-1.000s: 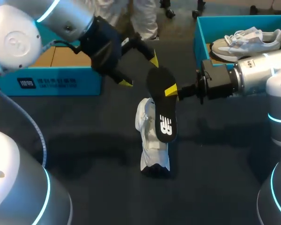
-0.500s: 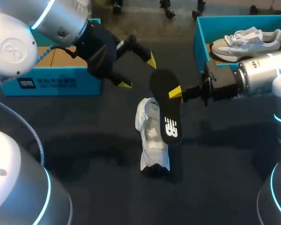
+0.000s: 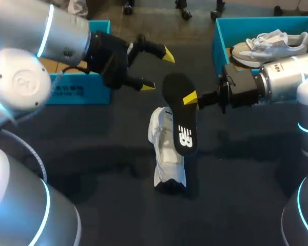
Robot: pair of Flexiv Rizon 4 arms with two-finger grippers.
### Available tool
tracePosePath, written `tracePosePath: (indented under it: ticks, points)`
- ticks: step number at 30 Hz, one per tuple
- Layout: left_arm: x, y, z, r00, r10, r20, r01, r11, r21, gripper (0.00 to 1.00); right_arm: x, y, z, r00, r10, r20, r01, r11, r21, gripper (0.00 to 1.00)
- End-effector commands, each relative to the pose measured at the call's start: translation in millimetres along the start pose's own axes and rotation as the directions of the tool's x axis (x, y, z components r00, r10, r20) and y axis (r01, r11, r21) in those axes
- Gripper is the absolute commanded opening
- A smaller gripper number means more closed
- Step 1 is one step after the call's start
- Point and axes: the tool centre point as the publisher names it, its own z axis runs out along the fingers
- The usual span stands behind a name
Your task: Take the shoe out of the shoebox, open the shoe tongue, remove and reinsert the insole, then place the shoe into the shoebox
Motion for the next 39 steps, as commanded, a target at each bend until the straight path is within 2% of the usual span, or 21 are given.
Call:
tracePosePath:
  ticks: [1,10,15,24,38,39]
  points:
    - [15.9,-3.8,-5.3,0.990,0.026,0.141,-0.025,1.000,-0.012,1.00,3.3,-4.0,-0.5,1.000,0.006,0.010,-0.005,1.000,-0.007,0.00]
    - [24.2,-2.9,-16.9,0.989,0.056,0.139,-0.054,0.998,-0.022,1.00,0.1,-8.4,-4.4,1.000,0.018,0.010,-0.018,0.999,-0.030,0.00]
    - [34.6,-2.5,-10.4,0.982,0.062,0.177,-0.053,0.997,-0.058,1.00,5.6,-9.0,-6.7,1.000,0.021,0.016,-0.020,0.999,-0.039,0.00]
    - [41.9,5.2,1.8,0.937,0.119,0.328,-0.078,0.988,-0.135,1.00,16.1,-8.1,0.0,1.000,0.028,0.006,-0.028,0.999,-0.031,0.00]
    - [51.9,8.0,14.8,0.896,0.153,0.417,-0.110,0.986,-0.126,1.00,21.9,-9.1,18.5,1.000,-0.014,-0.017,0.013,0.998,-0.057,0.00]
    - [51.8,7.4,16.1,0.895,0.152,0.420,-0.111,0.987,-0.119,0.86,21.8,-9.2,20.2,1.000,-0.015,-0.020,0.014,0.998,-0.056,0.00]
